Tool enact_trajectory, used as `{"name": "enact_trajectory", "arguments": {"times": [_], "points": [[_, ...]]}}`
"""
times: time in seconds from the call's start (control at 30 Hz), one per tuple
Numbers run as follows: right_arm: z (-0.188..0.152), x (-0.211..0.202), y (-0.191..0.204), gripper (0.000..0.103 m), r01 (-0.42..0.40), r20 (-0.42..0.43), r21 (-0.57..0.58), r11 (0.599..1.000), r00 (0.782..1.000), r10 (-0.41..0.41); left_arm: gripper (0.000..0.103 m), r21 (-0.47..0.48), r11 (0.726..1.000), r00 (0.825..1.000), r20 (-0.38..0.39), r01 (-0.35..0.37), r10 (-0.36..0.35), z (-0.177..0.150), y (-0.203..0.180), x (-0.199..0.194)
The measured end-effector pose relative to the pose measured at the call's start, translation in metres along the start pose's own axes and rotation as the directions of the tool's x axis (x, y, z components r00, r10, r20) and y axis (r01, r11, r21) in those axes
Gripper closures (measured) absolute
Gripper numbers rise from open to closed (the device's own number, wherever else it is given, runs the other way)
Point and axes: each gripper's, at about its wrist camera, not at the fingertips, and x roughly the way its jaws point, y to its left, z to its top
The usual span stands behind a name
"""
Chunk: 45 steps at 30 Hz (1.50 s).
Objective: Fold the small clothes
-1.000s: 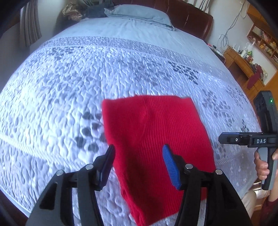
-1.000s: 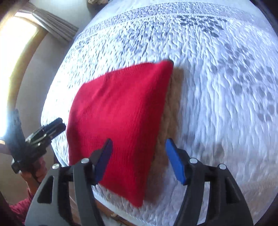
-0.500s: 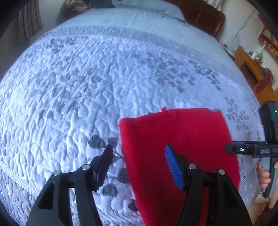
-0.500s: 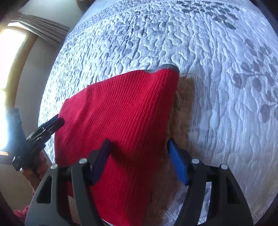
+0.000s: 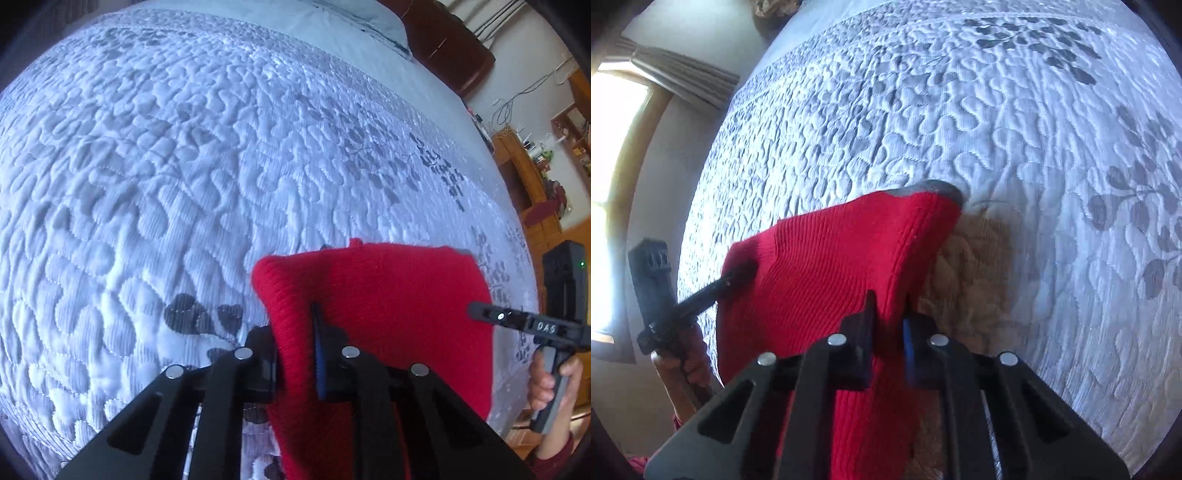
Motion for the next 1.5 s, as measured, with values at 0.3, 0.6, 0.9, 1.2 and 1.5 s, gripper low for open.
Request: {"name": "enact_trajectory", "arguments": {"times": [0.3, 0.6, 0.9, 1.2, 1.5], "points": [[-0.012, -0.016, 0.0, 0.043, 0.006, 0.023, -0.041, 0.999, 1.0, -0.005, 0.046, -0.004, 1.0, 1.0, 0.02, -0.011, 0.011, -0.01, 0.009, -0.03], [-0.04, -0.013, 0.0, 0.042, -0.008, -0.043, -0.088, 0.996, 0.999, 0.005, 0.038, -0.033, 0.996, 0.995, -0.062, 0.079, -0.081, -0.02, 0.011, -0.021], [-0.043, 0.002, -0.008, 0.041, -0.105, -0.069, -0.03, 0.994, 0.992, 0.103, 0.045, -0.102, 0.969, 0.957, -0.162, 0.225, -0.239, -0.02, 0.002, 0.002], [-0.033, 0.014, -0.002, 0.04, -0.119, -0.085, -0.05, 0.992, 0.99, 0.114, 0.044, -0.069, 0.969, 0.949, -0.201, 0.235, -0.245, -0.012, -0.016, 0.027], [-0.047, 0.012, -0.004, 0.059, -0.149, -0.06, -0.016, 0.989, 0.987, 0.148, 0.072, -0.088, 0.967, 0.959, -0.138, 0.238, -0.249, -0.021, -0.024, 0.02]]}}
